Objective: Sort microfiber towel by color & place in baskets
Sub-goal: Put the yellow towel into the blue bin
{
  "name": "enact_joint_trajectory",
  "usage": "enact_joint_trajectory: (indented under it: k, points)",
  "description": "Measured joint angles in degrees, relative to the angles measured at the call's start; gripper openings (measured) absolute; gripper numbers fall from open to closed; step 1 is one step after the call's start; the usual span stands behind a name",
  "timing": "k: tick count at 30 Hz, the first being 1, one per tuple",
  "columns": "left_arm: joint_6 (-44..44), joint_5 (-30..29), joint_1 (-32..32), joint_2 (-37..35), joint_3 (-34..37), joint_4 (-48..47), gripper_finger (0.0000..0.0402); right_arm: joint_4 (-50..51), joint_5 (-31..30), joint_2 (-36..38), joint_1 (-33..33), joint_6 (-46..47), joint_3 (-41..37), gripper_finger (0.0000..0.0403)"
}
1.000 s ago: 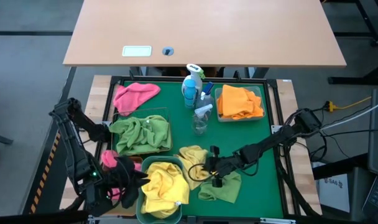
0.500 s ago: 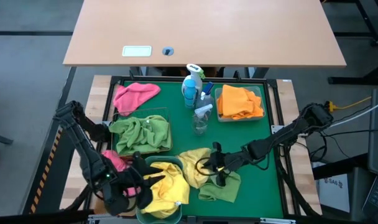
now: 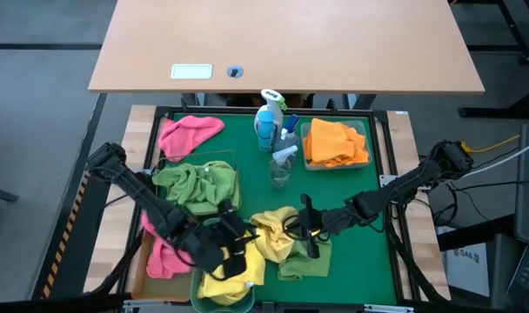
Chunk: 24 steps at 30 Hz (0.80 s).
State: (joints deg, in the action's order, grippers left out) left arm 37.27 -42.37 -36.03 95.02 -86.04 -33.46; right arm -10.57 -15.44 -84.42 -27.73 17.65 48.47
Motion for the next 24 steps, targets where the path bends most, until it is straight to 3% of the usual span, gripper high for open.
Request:
enact_joint_trajectory:
  k: [11,20,24]
  points:
    - [-2.77,19.63,10.63,4.83,0.02,1.26,0.0156,-0.1,0.0,0.07,0.0,-0.07,0.0,0.0007]
    - [-11.26,28.24,14.46,9.56,0.04,9.57,0.0191,-0.41,0.01,0.04,0.0,-0.15,0.0,0.0007]
    - [-11.17,28.83,15.24,10.86,0.04,9.85,0.0192,-0.37,0.01,0.03,0.0,-0.15,0.0,0.0007]
